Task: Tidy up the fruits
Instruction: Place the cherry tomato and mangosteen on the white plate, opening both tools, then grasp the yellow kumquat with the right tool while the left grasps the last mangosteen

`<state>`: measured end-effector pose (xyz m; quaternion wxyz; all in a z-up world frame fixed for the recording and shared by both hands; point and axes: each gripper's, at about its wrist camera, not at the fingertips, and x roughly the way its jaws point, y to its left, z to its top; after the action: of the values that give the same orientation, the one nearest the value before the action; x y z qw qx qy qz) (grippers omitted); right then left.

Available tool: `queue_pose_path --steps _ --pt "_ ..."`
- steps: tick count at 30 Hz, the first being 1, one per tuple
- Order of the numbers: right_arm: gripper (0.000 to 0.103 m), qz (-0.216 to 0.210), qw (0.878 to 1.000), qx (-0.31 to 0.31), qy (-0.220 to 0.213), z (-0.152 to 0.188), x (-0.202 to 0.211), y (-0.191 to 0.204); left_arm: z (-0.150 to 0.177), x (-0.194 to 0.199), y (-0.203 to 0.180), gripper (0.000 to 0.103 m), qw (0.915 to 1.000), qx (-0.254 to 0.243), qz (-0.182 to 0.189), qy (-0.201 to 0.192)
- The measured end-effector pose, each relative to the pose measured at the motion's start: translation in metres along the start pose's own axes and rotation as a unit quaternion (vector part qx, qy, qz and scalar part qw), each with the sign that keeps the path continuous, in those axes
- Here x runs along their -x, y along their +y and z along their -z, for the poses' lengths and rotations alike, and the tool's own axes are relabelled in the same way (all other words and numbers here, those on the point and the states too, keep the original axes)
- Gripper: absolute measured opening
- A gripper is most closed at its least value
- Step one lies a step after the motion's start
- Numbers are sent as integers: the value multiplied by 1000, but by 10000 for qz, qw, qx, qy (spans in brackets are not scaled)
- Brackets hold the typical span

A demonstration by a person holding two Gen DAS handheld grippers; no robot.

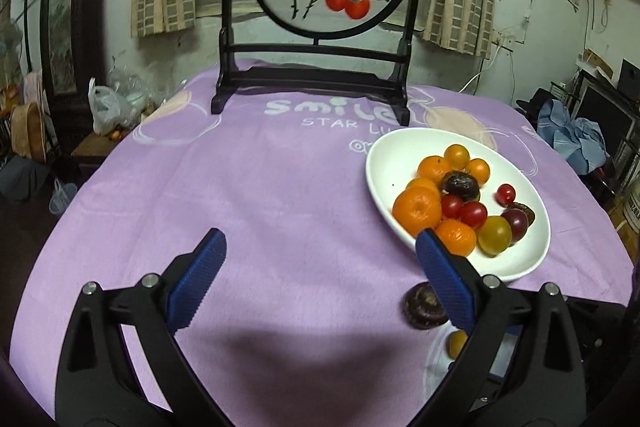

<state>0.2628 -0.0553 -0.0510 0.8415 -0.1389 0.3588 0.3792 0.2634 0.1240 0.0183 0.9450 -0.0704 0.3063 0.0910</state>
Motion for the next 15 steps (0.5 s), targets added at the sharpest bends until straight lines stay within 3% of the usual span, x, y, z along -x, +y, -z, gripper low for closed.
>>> queue_pose_path --steps 7,15 --pt "46 -17 9997 -123 213 -1 -14 -5 5 4 -4 97 9999 -106 -27 -15" --pt "36 -16 9996 -28 264 1 -18 -2 5 6 -11 97 9996 -273 -29 -56"
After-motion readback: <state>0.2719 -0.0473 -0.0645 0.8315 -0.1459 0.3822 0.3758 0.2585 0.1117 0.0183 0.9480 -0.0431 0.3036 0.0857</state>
